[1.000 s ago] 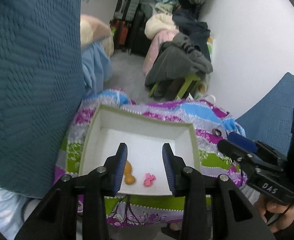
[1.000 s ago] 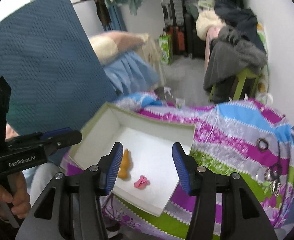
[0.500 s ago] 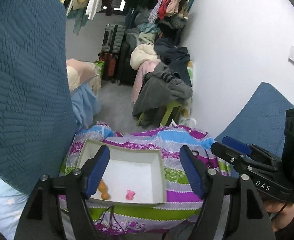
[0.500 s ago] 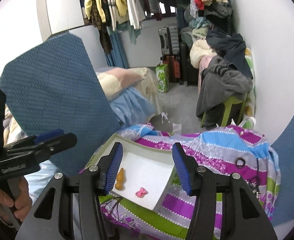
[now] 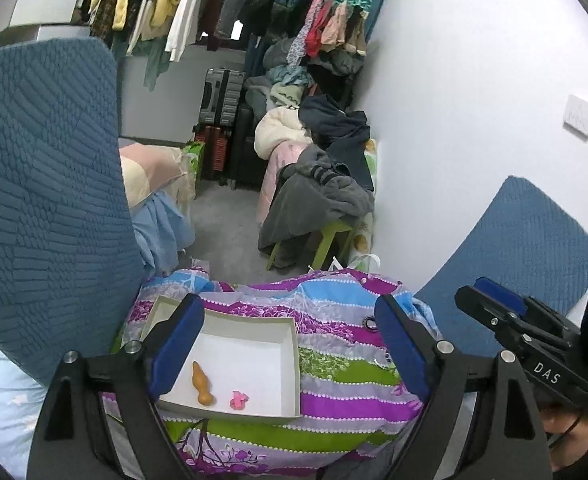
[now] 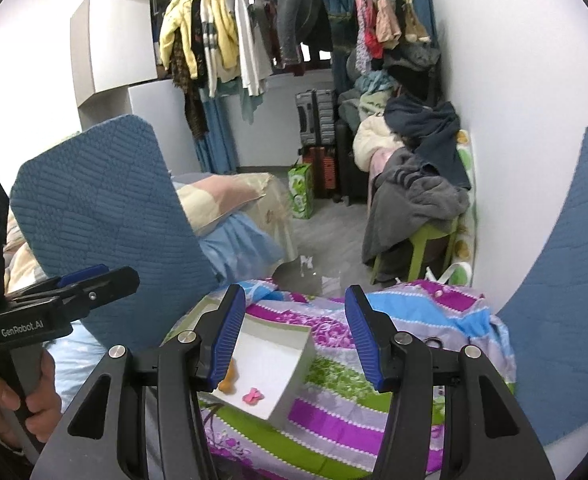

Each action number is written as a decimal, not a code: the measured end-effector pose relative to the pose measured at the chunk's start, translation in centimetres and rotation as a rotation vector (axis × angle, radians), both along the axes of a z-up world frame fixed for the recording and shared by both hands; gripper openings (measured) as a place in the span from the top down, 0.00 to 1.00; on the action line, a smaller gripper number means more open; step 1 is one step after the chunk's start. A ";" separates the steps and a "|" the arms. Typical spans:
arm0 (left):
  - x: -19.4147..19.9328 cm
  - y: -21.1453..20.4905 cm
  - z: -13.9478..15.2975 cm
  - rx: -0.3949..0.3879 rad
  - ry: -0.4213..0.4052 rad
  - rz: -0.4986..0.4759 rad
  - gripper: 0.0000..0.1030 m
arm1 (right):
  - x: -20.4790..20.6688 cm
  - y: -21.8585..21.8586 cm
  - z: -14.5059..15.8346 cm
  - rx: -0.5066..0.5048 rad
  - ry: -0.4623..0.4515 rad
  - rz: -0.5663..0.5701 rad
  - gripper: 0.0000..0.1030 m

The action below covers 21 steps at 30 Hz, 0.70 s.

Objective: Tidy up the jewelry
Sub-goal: 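Withdraw both grippers from the box back over the jewelry on the cloth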

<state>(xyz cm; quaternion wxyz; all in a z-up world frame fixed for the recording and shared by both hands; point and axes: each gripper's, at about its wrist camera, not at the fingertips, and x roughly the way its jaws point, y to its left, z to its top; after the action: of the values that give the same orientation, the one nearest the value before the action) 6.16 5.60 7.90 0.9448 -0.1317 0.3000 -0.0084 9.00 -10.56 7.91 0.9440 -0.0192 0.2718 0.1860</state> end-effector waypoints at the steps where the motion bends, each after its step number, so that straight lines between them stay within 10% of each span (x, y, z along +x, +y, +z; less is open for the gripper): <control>1: 0.0 -0.4 -0.1 0.002 0.002 -0.004 0.15 | -0.1 -0.4 0.0 -0.001 -0.002 -0.007 0.51; 21: 3.4 -10.1 -7.9 -0.060 0.068 -0.240 0.16 | -3.9 -10.7 -5.6 0.021 0.005 -0.251 0.51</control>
<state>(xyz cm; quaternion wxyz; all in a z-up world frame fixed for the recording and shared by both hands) 9.60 -4.49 -0.02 0.9218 -0.1234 0.3452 -0.1259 5.09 -21.29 2.31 0.9593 0.0253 0.2726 0.0690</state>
